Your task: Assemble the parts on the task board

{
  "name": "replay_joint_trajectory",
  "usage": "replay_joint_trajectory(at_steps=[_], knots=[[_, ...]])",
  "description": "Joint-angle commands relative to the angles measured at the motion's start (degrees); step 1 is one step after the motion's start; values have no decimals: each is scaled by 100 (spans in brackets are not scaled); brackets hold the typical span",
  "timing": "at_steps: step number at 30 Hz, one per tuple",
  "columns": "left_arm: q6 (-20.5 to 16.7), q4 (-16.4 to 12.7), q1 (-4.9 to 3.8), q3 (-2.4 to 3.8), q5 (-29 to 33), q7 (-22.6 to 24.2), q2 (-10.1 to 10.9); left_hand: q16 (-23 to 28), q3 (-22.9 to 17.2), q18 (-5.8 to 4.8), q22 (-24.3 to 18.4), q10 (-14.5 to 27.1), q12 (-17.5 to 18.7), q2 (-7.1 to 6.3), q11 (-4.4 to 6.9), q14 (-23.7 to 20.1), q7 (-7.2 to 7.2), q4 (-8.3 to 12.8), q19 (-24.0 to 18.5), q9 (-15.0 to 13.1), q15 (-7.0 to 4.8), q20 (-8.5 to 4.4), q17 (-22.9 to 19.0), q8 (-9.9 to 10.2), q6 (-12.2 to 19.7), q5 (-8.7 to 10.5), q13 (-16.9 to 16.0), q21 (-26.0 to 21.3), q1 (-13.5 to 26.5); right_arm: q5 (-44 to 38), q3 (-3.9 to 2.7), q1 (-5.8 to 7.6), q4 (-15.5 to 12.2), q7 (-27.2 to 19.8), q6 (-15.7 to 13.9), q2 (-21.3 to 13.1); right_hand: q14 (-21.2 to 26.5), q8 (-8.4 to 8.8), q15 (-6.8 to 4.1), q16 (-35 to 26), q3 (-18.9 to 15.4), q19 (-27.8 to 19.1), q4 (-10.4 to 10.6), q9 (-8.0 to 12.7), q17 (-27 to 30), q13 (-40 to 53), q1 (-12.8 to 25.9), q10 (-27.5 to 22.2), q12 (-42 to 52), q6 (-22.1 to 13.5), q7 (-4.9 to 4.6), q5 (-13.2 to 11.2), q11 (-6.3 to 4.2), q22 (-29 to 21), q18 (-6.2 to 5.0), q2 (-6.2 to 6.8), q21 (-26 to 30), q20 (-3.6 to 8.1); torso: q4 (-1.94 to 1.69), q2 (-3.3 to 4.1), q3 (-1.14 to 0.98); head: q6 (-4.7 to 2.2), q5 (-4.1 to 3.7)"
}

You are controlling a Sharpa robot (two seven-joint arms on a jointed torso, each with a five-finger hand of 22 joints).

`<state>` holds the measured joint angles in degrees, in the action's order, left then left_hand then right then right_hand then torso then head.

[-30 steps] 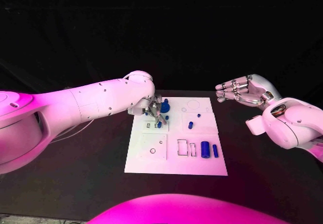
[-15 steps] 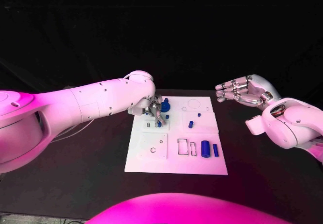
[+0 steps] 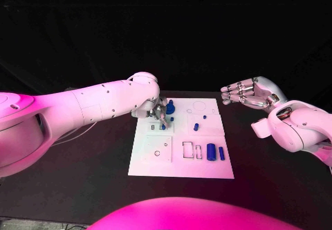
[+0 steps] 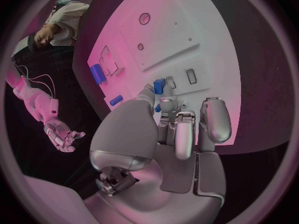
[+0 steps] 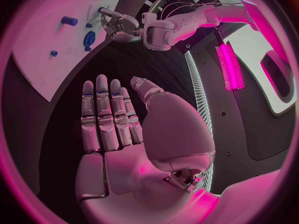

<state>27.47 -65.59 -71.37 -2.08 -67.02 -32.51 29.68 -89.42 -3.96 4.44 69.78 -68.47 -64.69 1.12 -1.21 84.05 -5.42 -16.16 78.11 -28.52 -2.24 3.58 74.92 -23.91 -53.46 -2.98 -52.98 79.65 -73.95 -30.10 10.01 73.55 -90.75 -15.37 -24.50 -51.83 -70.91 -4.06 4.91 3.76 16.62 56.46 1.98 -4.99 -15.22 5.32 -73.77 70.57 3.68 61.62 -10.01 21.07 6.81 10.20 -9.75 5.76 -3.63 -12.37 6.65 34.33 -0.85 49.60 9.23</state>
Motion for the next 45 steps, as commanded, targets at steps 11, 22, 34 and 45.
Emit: replay_joint_trajectory(at_steps=[11, 22, 34, 45], knots=[[142, 14, 1, 2, 274, 252, 17, -43, -580, -14, 79, -37, 25, 107, 85, 587, 91, 100, 11, -113, -67, -39, 1491, 28, -123, -9, -47, 20, -414, 11, -2, -16, 61, -104, 100, 44, 50, 34, 9, -14, 58, -50, -15, 13, 29, -31, -79, -50, 26, -18, -39, 47, 2, -29, -91, -21, -12, -20, -4, 2, -7, 27, 23], [-112, 18, 1, 5, 623, 282, 89, -58, -2457, -31, 171, -152, 169, -287, 117, 595, 103, 589, 64, -433, -88, -86, 1508, -51, -80, -23, -23, 64, -647, 13, -2, -25, 105, -131, 100, 63, 59, 35, 10, -16, 70, -55, -19, 14, 39, -40, -81, -58, 24, -24, -44, 55, 6, -39, -89, -19, -11, -24, -1, -7, -8, 40, 30], [-766, -141, -1, 21, 1611, 167, 300, -58, -3652, -47, 265, -276, 168, -690, 115, 595, 105, 1093, 114, -817, -101, -78, 1508, -255, -53, -4, -78, 112, -98, 29, -2, -28, 144, -146, 82, 58, 77, 38, 16, -18, 80, -67, -15, 17, 58, -56, -67, -72, 21, -38, -53, 59, 15, -58, -88, -10, -8, -33, -7, -6, -12, 27, 33], [-1957, -630, 10, 8, 1707, -67, 645, -58, -3836, -87, 453, -452, 66, -846, 175, 595, 170, 1277, 241, -987, -151, -110, 1508, -404, -100, -3, -206, 217, 137, 43, -2, -27, 129, -157, 65, 14, 90, 39, 21, -20, 86, -76, -14, 19, 69, -65, -61, -82, 19, -46, -57, 60, 20, -69, -87, -6, -7, -39, -20, -8, -18, 14, 55]])
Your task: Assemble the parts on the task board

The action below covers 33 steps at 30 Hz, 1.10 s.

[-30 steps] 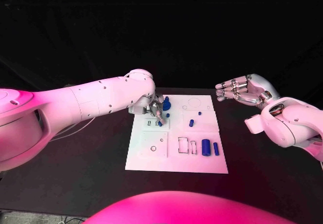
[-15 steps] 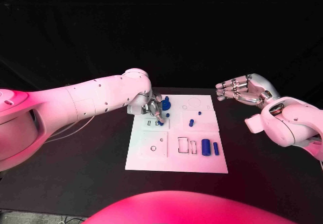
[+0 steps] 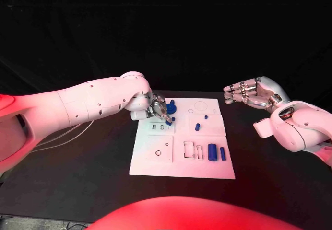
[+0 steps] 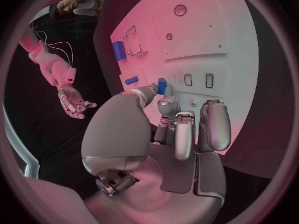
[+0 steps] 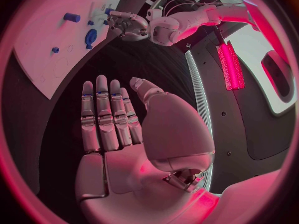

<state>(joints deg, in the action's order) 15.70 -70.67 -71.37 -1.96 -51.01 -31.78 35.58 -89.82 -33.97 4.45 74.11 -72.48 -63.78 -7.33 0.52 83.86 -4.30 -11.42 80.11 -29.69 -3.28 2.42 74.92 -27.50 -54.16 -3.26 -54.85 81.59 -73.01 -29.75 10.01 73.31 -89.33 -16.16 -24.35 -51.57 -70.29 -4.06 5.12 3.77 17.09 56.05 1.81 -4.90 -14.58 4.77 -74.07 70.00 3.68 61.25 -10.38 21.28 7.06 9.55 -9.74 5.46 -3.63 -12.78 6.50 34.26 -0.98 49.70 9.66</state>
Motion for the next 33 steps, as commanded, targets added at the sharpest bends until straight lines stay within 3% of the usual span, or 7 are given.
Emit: replay_joint_trajectory(at_steps=[1, 7, 13, 18, 23, 33], knots=[[-938, -182, 18, -7, 71, -144, 99, -18, -854, -90, 34, -74, -40, -17, 9, 614, 64, 819, 51, -883, -53, 1, 1508, -56, -36, 25, -37, 32, 58, 8, -2, -2, -16, -78, 45, -19, 29, 39, -1, -20, 39, -35, 2, 9, 5, -9, -31, -26, 19, -9, -20, 39, -5, -4, -88, 24, -7, 1, -3, -1, -2, 1, 8], [-1686, -566, 131, -19, -159, -128, 354, -18, -953, -98, 75, -170, -102, -86, 38, 614, 92, 888, 81, -933, -80, -26, 1508, -104, -71, 25, -118, 56, 116, 9, -2, 2, -29, -76, 26, -51, 38, 40, 4, -20, 43, -42, 4, 11, 14, -16, -24, -33, 18, -16, -24, 38, -1, -14, -88, 29, -6, -3, -37, -16, -25, 18, -11], [-1968, -799, 260, -23, -496, -184, 499, -18, -1006, -101, 91, -219, -131, -129, 52, 614, 106, 914, 94, -955, -94, -39, 1508, -124, -91, 25, -157, 65, 154, 10, -2, 4, -22, -76, 21, -58, 47, 41, 8, -20, 46, -49, 5, 12, 22, -23, -19, -41, 17, -23, -28, 38, 3, -22, -89, 34, -5, -6, -64, -38, -34, 30, -12], [-2006, -839, 341, -23, -590, -297, 531, -18, -1033, -105, 107, -243, -146, -152, 59, 614, 113, 931, 106, -964, -101, -44, 1508, -132, -100, 25, -178, 74, 169, 12, -2, 4, -21, -75, 19, -65, 47, 41, 8, -20, 46, -49, 5, 12, 22, -23, -19, -41, 17, -23, -28, 38, 3, -22, -89, 34, -5, -6, -78, -50, -42, 30, -14], [-2028, -858, 383, -23, -618, -380, 523, -18, -1052, -107, 116, -270, -168, -169, 65, 614, 119, 942, 113, -972, -106, -48, 1508, -140, -110, 25, -207, 79, 186, 17, -2, 4, -23, -75, 17, -67, 47, 41, 8, -20, 46, -49, 5, 12, 22, -23, -19, -41, 17, -23, -28, 38, 3, -22, -89, 34, -5, -6, -62, -37, -42, 30, -1], [-1615, -814, 415, -25, -638, -557, 447, -18, -1071, -110, 128, -293, -177, -182, 72, 614, 126, 949, 122, -980, -112, -52, 1508, -146, -122, 25, -220, 86, 213, 19, -2, 4, -25, -76, 18, -67, 57, 41, 15, -20, 51, -57, 7, 14, 33, -31, -12, -50, 16, -32, -32, 38, 8, -33, -90, 38, -5, -10, -62, -30, -40, 30, -10]])
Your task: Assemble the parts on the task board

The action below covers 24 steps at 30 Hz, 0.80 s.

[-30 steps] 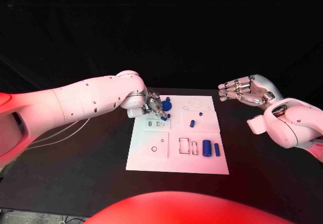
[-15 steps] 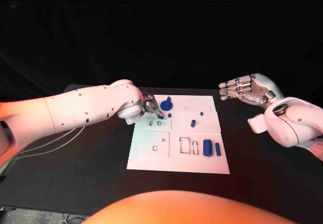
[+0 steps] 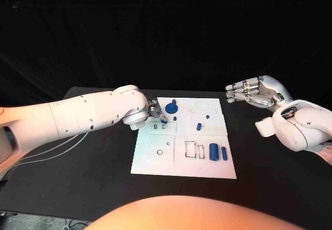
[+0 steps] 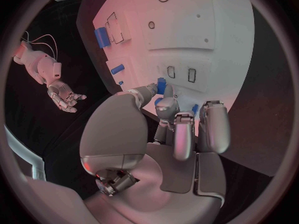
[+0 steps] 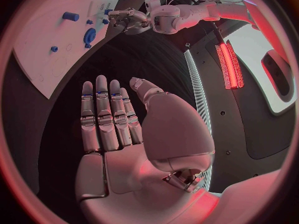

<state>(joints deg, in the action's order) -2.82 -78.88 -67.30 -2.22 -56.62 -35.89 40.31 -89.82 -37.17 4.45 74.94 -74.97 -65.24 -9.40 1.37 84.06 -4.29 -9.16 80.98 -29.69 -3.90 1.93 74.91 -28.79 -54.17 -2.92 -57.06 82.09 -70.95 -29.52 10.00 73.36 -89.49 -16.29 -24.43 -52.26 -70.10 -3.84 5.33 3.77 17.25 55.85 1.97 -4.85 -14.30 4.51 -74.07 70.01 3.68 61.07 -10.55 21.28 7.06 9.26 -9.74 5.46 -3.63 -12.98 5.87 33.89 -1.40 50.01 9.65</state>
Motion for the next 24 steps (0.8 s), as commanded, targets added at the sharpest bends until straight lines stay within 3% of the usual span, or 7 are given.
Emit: replay_joint_trajectory(at_steps=[1, 9, 24], knots=[[274, 15, 14, 1, -84, -156, -39, -18, -753, -110, 44, -43, -29, 25, -13, 594, 126, 723, 34, -980, -52, -4, 1509, -19, -122, -9, 3, 35, 10, -3, -1, -1, -8, -63, 27, 3, 37, 19, -5, -20, 35, -36, -9, 9, 5, -5, -12, -51, 16, -14, -15, 38, 8, -5, -90, 38, -5, 11, 1, 7, 1, -1, -8], [411, 79, 63, 0, -163, -200, -130, -18, -760, -111, 48, -49, -32, 28, -12, 594, 127, 722, 37, -982, -53, -4, 1509, -19, -124, -9, -1, 37, 19, -1, -1, -1, -11, -66, 32, 5, 37, 19, -5, -20, 35, -36, -9, 9, 5, -5, -12, -51, 16, -14, -15, 38, 8, -5, -90, 38, -5, 11, 0, 10, 5, -1, -16], [455, 188, 72, 0, -357, -265, -152, -18, -764, -111, 50, -51, -32, 30, -11, 594, 128, 722, 38, -983, -54, -5, 1509, -20, -126, -9, -2, 38, 26, 9, -1, -2, -7, -71, 42, 14, 41, 19, -1, -18, 38, -40, -6, 10, 12, -10, -6, -54, 17, -19, -18, 38, 11, -12, -91, 38, -6, 9, 1, 11, 2, -1, -15]])
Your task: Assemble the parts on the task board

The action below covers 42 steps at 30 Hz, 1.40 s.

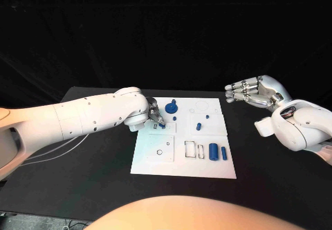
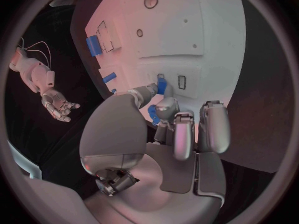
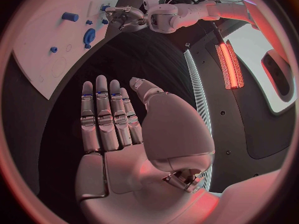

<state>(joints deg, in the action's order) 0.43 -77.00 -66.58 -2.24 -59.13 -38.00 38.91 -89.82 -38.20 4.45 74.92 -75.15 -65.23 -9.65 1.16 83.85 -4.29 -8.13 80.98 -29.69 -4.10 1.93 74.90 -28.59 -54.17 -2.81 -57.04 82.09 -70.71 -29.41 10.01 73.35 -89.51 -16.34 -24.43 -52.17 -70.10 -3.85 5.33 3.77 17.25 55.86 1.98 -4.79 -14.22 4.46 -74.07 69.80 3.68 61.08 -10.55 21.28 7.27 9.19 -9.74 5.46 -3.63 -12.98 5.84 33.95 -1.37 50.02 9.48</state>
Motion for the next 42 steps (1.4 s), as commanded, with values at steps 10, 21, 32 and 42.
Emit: replay_joint_trajectory(at_steps=[10, 21, 32, 42], knots=[[368, -12, 1, 2, -165, -91, -19, -18, -669, -114, 60, -42, -39, 56, 13, 615, 131, 620, 44, -986, -36, -5, 1510, -42, -129, -20, -13, 43, 11, 4, -2, -2, 3, -64, 54, 18, 41, 19, -1, -18, 38, -41, -6, 5, 5, -5, -6, -34, 17, -19, -18, 38, -10, -4, -91, 38, -6, 9, -4, 2, -6, -2, -5], [436, 9, 1, 2, -181, -99, -58, -18, -683, -116, 68, -63, -54, 63, 17, 615, 137, 616, 49, -993, -38, -5, 1510, -48, -140, -20, -33, 46, 44, 5, -2, -3, 4, -64, 60, 25, 41, 19, -1, -18, 38, -41, -6, 5, 5, -5, -6, -34, 17, -19, -18, 38, -10, -4, -91, 38, -6, 9, 1, 0, -8, -2, -10], [646, 58, 0, 2, -167, -124, -84, -18, -703, -119, 84, -209, -212, 73, 58, 615, 193, 621, 63, -1059, -65, -18, 1510, -119, -231, -18, -232, 53, 219, 5, -2, -3, -2, -62, 59, 20, 41, 19, -1, -18, 38, -41, -6, 5, 5, -5, -6, -34, 17, -19, -18, 38, -10, -4, -91, 38, -6, 9, 1, 4, -11, -2, -24], [836, 128, -8, 2, -167, -148, -153, -18, -618, -131, 141, -398, -456, 132, 129, 615, 283, 596, 104, -1171, -116, -57, 1510, -241, -379, -18, -538, 80, 467, 5, -2, -3, -14, -57, 60, 11, 41, 19, -1, -18, 38, -41, -6, 5, 5, -5, -6, -34, 17, -19, -18, 38, -10, -4, -91, 38, -6, 9, -1, 6, -13, -2, -44]])
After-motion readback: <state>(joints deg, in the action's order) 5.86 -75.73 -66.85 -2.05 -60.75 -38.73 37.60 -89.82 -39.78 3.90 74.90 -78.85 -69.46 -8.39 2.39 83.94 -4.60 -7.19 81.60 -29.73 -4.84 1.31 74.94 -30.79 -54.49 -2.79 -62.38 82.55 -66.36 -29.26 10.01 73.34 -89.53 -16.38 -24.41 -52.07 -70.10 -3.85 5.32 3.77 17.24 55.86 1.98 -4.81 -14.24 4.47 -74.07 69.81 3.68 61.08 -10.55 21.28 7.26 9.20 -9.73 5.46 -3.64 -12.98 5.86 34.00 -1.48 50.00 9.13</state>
